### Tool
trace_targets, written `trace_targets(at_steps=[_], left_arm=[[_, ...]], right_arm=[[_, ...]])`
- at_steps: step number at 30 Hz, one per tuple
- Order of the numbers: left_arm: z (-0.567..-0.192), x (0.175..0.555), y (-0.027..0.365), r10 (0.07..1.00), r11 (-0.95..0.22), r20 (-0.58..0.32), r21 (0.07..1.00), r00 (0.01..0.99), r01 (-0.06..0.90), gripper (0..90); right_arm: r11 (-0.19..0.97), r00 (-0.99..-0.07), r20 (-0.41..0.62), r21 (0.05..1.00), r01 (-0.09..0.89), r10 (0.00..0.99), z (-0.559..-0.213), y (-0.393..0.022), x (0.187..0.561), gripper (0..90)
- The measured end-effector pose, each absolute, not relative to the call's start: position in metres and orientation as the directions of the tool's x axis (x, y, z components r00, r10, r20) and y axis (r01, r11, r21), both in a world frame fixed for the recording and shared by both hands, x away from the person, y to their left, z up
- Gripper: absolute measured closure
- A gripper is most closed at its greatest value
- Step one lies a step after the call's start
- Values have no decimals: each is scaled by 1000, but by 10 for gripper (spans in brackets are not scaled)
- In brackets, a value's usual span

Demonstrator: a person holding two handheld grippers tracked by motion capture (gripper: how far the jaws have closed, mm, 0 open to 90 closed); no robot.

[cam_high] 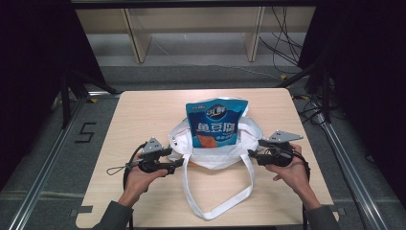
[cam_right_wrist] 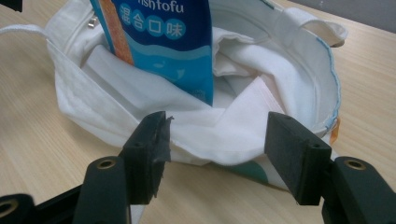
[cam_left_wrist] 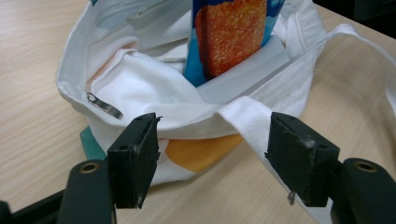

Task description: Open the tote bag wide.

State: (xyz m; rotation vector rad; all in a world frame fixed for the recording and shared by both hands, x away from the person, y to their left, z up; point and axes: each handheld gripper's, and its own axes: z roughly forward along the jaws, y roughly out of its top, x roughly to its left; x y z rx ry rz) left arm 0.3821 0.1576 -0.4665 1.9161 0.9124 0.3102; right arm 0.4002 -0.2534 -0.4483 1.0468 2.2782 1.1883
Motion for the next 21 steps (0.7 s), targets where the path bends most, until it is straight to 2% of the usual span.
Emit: trace_targets(at_steps=[10,21], left_arm=[[-461,358,160,697,-274,-133,859,704,433,317],[-474,341,157,685,-294,-122,856,718,426,290]], right_arm=[[373,-668,15,820,434,744,-444,-254,390,396],[384,-678,16,815,435,735,-448,-252,378,380]])
